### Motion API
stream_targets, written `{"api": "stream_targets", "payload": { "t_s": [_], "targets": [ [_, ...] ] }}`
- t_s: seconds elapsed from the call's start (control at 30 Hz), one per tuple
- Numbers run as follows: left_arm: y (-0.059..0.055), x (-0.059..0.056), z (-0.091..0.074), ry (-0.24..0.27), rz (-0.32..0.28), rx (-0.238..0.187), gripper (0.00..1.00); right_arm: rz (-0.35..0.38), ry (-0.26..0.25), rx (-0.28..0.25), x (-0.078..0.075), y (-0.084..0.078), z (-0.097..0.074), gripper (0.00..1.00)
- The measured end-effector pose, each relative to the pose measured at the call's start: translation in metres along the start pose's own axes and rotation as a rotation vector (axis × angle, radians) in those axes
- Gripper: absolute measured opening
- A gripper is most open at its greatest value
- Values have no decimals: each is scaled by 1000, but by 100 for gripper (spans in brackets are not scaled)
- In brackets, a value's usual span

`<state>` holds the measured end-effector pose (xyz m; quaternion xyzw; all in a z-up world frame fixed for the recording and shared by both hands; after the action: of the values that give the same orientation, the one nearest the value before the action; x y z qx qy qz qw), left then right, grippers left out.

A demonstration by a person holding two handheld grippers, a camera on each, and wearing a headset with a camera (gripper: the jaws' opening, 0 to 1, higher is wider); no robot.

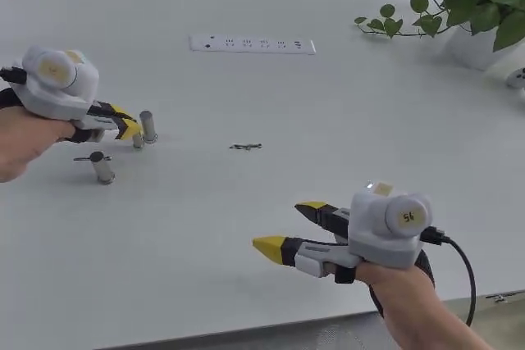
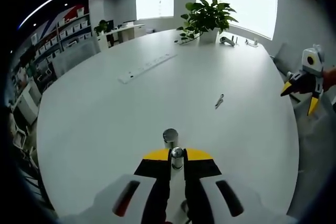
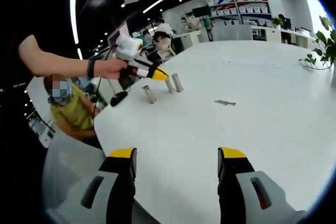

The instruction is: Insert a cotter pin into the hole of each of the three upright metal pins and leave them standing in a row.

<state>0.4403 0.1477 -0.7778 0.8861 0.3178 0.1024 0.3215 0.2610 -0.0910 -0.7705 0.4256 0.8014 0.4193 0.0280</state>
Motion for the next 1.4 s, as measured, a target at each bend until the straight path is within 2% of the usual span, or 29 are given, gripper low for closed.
{"api": "stream_targets", "payload": {
  "t_s": [0.6,1.07,1.4],
  "targets": [
    [10,-8,-26,11,8,-41,6,-23,15,-8,4,6,2,65],
    [14,-28,-35,-10,51,-40,6,-31,16,-19,5,8,0,65],
    [17,-49,-37,-35,72,-43,6,-27,12,-25,5,7,-4,65]
  ]
}}
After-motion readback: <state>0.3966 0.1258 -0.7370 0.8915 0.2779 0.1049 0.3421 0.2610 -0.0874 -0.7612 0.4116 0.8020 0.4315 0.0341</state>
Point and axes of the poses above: the centre of the closed fingertips' face, and the gripper's own axes: z roughly forward along the fingers, x roughly to its left, y roughly out of its top, the point moved 3 cm from there along -z, roughly backward along the fingers, and after that the axes turned 8 degrees about x, right-handed, at the moved point
